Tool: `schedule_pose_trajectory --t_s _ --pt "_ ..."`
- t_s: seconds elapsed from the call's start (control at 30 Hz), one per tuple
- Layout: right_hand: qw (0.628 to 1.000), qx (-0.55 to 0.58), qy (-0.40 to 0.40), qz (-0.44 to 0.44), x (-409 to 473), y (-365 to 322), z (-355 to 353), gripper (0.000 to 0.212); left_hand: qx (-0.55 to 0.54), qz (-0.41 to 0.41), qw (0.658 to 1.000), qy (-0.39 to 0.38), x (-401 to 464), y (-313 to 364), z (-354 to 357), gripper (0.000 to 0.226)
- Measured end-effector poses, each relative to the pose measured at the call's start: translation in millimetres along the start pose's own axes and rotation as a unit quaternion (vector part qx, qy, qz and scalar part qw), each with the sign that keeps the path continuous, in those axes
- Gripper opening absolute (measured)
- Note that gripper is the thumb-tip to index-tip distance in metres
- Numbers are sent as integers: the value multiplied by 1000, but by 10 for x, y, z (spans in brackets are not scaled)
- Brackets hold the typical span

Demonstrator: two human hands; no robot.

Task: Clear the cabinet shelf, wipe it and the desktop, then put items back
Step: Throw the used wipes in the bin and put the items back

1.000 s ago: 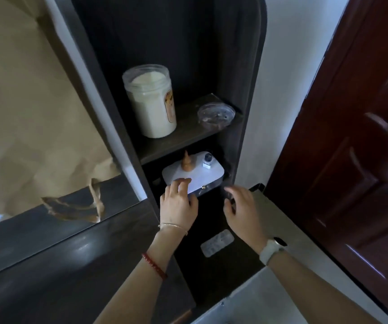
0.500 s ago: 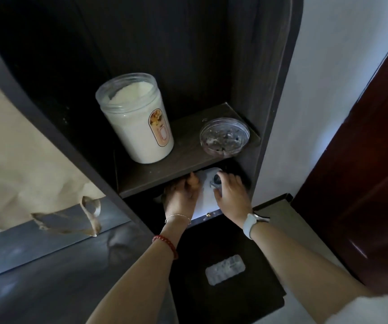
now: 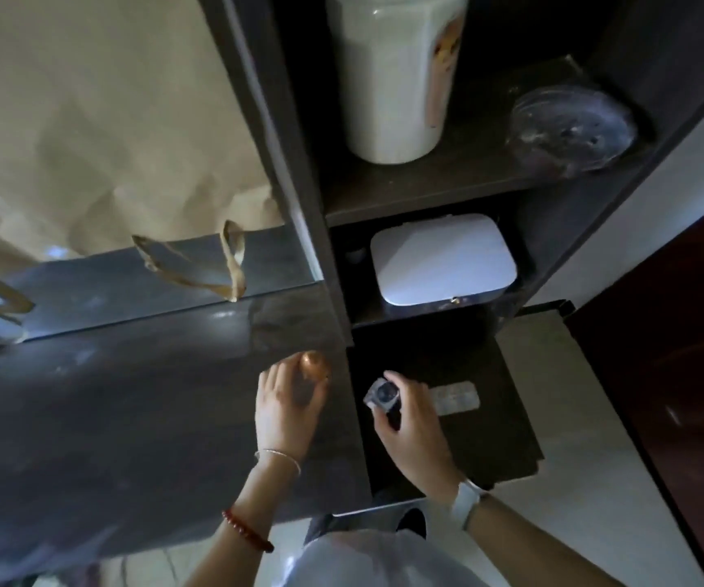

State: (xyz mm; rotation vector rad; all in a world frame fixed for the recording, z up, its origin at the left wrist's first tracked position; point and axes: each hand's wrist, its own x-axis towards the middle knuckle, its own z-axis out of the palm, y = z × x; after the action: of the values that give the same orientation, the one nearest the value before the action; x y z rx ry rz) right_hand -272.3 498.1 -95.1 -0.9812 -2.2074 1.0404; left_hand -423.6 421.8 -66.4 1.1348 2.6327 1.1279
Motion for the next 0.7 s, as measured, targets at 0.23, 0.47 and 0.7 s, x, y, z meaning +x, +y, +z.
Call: schedule_pose_trajectory --t_s 0.23,0.47,0.7 --pt "996 -46 -81 2 493 -468 860 34 38 -146 986 -76 534 -705 -202 34" --pt "985 -129 0 116 1291 -585 1370 23 50 -105 984 -138 1104 -993 17 34" --pt "964 -109 76 230 1670 -583 1517 37 54 -118 977 -168 1395 -1064 164 47"
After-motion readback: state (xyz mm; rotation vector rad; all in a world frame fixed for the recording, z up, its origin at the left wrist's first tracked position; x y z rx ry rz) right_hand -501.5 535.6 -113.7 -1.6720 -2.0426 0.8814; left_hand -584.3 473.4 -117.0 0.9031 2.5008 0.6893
